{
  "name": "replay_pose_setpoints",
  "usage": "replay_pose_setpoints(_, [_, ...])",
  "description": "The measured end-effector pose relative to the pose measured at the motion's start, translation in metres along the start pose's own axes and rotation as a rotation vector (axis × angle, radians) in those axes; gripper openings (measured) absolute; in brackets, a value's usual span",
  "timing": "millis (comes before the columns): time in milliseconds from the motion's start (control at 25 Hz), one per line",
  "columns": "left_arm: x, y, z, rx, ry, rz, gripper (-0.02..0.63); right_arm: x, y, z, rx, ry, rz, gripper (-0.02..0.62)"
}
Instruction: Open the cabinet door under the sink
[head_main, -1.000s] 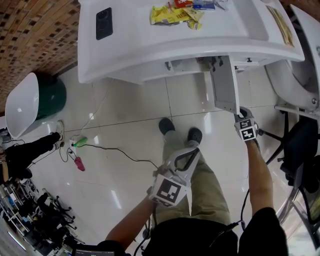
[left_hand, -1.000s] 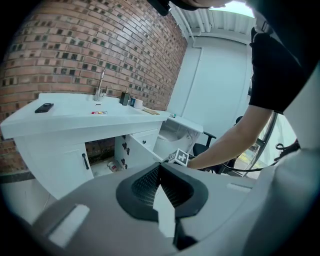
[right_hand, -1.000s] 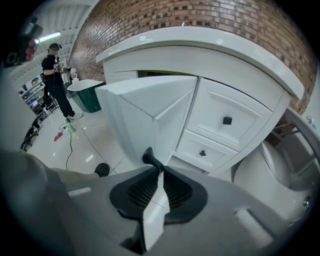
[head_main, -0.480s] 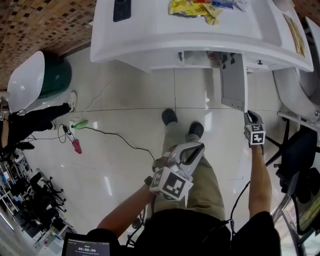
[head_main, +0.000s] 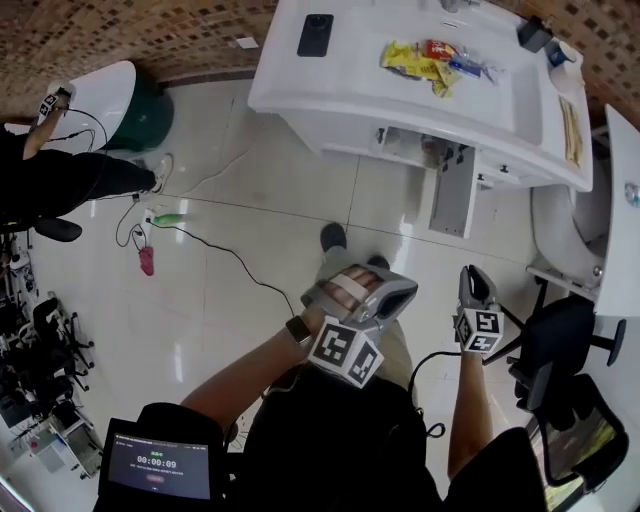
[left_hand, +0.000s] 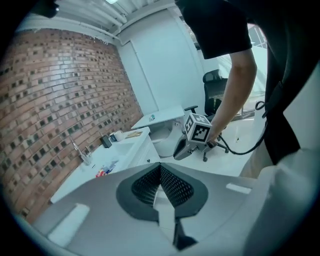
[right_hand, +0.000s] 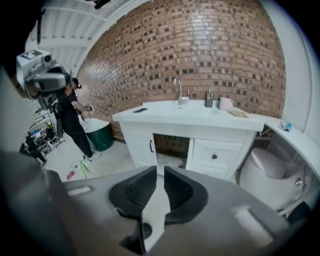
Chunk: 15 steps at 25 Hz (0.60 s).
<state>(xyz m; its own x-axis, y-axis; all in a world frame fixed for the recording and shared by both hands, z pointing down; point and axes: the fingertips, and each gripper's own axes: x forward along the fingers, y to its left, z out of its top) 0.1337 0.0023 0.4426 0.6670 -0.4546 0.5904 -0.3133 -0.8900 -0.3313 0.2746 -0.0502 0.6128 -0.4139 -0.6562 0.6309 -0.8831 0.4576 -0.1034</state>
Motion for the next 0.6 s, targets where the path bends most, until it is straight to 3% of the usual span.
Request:
replay_pose_setpoints(240, [-0.032,0.013,0.032,-0.016,-0.028,0.109,0.015,-0.063,0.071,0.128,-0.16,-0.228,0.139,0.032])
replay_pose_setpoints(400, [-0.064,0.016,0.034,-0.049,-0.019,0.157,0.015,-0.108,0.128,0.187,-0.276,-0.346,0.249,-0.008])
replay_pose_setpoints(520, [-0.092,0.02,0.021,-0.155,-0.029,0.2,0.015,-0.129,0.174,0.211,-0.383,-0.403,0.321,-0.008])
replay_pose_setpoints(600, [-0.115,0.024,0.012,-0.265,-0.051,0.243,0.015,-0.142,0.199,0.22,-0.373,-0.419,0.359,-0.008])
